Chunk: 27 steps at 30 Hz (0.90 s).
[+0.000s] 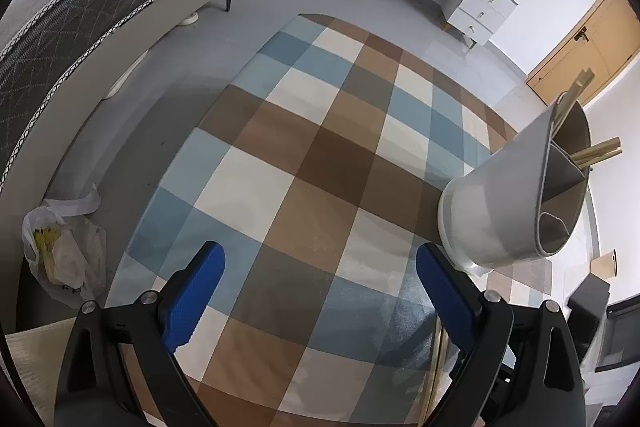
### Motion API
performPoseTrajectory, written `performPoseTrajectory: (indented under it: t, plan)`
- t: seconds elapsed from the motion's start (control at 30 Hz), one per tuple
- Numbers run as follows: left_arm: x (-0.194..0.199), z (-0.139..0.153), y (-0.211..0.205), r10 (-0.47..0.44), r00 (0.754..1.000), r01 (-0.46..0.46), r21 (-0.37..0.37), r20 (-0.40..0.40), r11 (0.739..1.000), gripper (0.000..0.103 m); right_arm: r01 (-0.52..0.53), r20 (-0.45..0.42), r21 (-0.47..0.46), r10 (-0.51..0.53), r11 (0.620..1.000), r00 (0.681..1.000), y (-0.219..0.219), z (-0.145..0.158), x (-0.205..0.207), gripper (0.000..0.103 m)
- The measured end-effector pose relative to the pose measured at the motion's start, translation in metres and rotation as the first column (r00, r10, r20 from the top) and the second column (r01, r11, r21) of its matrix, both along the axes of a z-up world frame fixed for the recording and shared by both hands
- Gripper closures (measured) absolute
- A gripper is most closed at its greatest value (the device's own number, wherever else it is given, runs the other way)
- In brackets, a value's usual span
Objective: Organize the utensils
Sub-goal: 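Lower the right gripper to the chopsticks on the cloth and close on one, then lift the chopstick with the right gripper while the left gripper grasps the last one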
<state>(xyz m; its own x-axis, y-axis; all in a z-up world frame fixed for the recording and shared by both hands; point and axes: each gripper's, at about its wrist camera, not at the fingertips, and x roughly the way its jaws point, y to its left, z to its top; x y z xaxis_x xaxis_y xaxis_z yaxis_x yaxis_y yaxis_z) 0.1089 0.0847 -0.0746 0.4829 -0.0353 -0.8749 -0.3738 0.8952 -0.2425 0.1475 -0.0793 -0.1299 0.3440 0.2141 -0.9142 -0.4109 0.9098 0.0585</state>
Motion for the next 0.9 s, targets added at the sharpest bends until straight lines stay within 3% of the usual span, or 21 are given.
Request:
performPoseTrajectory:
  t: [0.1,0.33,0.37,0.47,0.5,0.6,0.73,0.9]
  plan:
    - [-0.001,0.001,0.004,0.009,1.0,-0.009,-0.002,0.007,1.0,0.009,-0.015,0.007,-0.043,0.015,0.999,1.0,0.007,-0.001,-0.003,0.062]
    - [0.0,-0.002,0.01,0.019,1.0,-0.019,0.0,-0.001,1.0,0.009,-0.025,0.025,-0.044,0.026,0.999,0.999,0.017,-0.002,0.007,0.062]
    - [0.0,-0.002,0.01,0.019,1.0,-0.019,0.003,0.0,1.0,0.009,-0.027,0.03,-0.046,0.029,0.999,0.999,0.017,-0.002,0.01,0.066]
    - [0.0,-0.003,0.011,0.017,1.0,-0.017,0.023,0.004,1.0,0.009,-0.032,0.04,-0.041,0.034,0.999,0.999,0.021,-0.001,0.014,0.095]
    - [0.0,-0.005,0.011,0.017,1.0,-0.017,0.033,0.005,0.999,0.009,-0.032,0.031,-0.031,0.033,0.999,0.999,0.021,-0.001,0.014,0.097]
    - [-0.001,-0.011,0.01,0.002,1.0,-0.001,0.041,-0.01,0.999,0.009,-0.021,0.014,0.03,0.021,0.999,1.0,0.015,0.002,0.013,0.097]
    - [-0.003,-0.019,-0.009,-0.101,0.994,0.102,0.017,-0.033,0.995,0.009,0.053,0.031,0.134,-0.057,0.99,0.998,-0.02,0.026,0.011,0.097]
    - [-0.006,-0.02,-0.057,-0.276,0.96,0.277,0.025,-0.054,0.96,0.01,0.161,0.05,0.301,-0.184,0.94,0.982,-0.074,0.065,-0.001,0.097]
